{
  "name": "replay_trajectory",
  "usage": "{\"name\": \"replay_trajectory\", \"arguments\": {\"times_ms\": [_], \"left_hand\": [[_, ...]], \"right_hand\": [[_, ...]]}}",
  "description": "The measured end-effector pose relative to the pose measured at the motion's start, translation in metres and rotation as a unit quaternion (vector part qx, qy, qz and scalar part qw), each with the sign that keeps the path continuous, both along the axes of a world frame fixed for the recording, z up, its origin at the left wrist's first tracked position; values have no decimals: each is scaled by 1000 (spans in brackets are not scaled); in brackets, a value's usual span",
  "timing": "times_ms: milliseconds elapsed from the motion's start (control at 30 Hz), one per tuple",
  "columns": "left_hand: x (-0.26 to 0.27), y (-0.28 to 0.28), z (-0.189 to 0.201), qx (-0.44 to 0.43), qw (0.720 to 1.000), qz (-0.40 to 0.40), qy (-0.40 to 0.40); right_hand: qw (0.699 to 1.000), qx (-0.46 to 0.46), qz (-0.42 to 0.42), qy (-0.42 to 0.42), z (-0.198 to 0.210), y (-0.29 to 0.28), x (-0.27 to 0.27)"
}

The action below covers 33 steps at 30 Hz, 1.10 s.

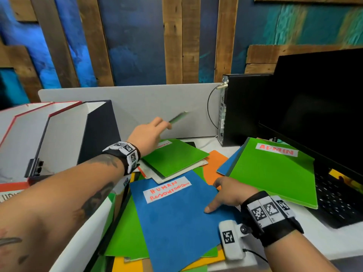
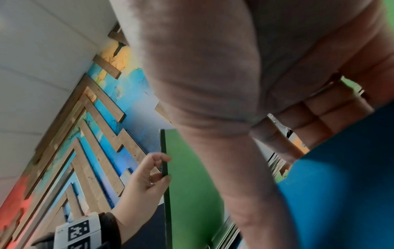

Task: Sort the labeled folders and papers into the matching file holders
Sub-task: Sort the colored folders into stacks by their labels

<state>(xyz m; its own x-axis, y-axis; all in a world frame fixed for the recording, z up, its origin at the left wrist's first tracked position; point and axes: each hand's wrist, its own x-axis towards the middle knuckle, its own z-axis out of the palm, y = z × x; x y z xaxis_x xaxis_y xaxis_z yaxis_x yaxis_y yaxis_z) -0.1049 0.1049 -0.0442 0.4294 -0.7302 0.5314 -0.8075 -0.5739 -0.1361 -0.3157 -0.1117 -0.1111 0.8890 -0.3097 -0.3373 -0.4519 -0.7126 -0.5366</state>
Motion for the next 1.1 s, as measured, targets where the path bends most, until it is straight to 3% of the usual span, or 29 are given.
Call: {"name": "replay_trajectory", "arguments": {"times_ms": [133, 300, 467, 667, 767, 900, 1100], "left_hand": [[-36, -23, -16, -41, 995, -71, 62], [-53, -37, -43, 23, 987, -133, 86], [-47, -27, -61, 114, 980, 6, 165], [-9, 3, -58, 66, 967, 157, 189], [4, 15, -56, 84, 950, 188, 234], [3, 23, -66, 191, 925, 188, 268], [-14, 22, -61, 302, 873, 224, 311]], "right_hand": [[987, 76, -60, -130, -1, 1, 8], [936, 174, -152, -267, -1, -3, 16], [953, 164, -133, -215, -6, -7, 14], [994, 82, -50, -57, 10, -1, -3], [997, 74, -34, -5, 15, 4, -10], [998, 38, -21, 37, 14, 9, -13], [998, -33, -13, 45, 19, 9, -14]]}}
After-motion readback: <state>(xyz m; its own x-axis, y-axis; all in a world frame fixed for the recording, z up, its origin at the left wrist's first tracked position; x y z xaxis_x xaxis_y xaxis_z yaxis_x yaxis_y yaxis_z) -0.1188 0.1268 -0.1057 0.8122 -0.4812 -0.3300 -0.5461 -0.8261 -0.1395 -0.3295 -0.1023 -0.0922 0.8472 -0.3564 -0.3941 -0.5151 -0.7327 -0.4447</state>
